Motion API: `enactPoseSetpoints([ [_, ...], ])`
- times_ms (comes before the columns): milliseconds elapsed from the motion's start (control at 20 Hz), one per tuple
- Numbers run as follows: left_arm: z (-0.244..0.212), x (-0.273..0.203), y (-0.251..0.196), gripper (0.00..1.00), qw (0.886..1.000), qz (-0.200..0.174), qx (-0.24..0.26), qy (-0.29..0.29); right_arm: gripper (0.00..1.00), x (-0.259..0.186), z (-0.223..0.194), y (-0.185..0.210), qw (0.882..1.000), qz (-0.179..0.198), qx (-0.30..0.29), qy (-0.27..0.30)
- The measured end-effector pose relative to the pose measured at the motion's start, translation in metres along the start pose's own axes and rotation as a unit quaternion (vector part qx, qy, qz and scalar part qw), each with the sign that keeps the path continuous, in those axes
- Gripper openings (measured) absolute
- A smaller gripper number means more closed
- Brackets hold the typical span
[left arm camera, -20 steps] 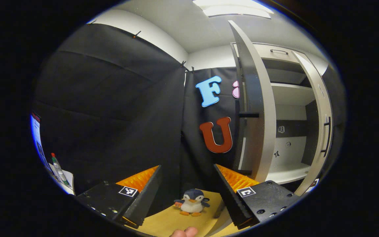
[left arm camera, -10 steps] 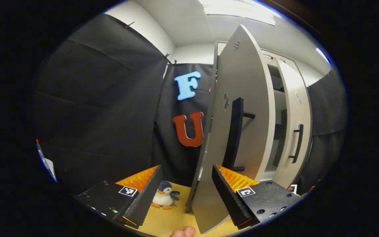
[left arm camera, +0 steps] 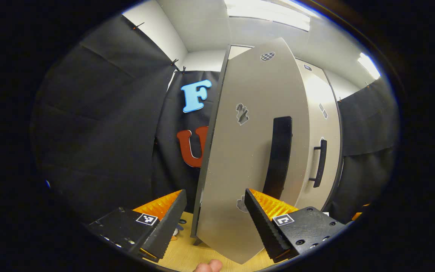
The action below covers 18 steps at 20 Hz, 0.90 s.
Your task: Grasp the bottle in the cabinet with the left hand and place it on the coaster, then close the right door with the right hand and the left door with the left hand.
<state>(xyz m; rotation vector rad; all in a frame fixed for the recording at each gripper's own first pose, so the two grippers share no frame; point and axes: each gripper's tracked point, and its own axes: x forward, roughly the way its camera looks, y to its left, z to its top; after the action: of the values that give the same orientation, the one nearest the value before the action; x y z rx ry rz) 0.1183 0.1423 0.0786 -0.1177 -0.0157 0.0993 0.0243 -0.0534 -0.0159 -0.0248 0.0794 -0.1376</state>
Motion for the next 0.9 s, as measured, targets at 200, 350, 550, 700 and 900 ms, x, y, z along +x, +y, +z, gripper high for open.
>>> enactPoseSetpoints([
  [200,0.006,-0.008,-0.014,0.99,1.0,-0.015,0.009,-0.002,0.94,-0.002,0.002,-0.001,1.0,-0.005,0.007,-0.003],
  [350,0.004,-0.019,-0.031,0.95,0.999,-0.025,0.021,-0.002,0.98,-0.003,0.006,0.0,1.0,-0.003,0.01,-0.008],
  [550,-0.014,-0.042,-0.058,0.95,0.999,-0.036,0.007,0.006,0.94,-0.004,0.005,0.005,1.0,0.003,0.011,-0.008],
  [700,-0.031,-0.062,-0.069,0.99,1.0,-0.028,-0.011,0.0,0.94,-0.006,0.005,0.008,1.0,0.007,0.015,-0.009],
  [900,-0.068,-0.09,-0.08,0.95,1.0,-0.015,-0.018,0.008,0.98,-0.009,0.004,0.012,1.0,0.011,0.021,-0.017],
])
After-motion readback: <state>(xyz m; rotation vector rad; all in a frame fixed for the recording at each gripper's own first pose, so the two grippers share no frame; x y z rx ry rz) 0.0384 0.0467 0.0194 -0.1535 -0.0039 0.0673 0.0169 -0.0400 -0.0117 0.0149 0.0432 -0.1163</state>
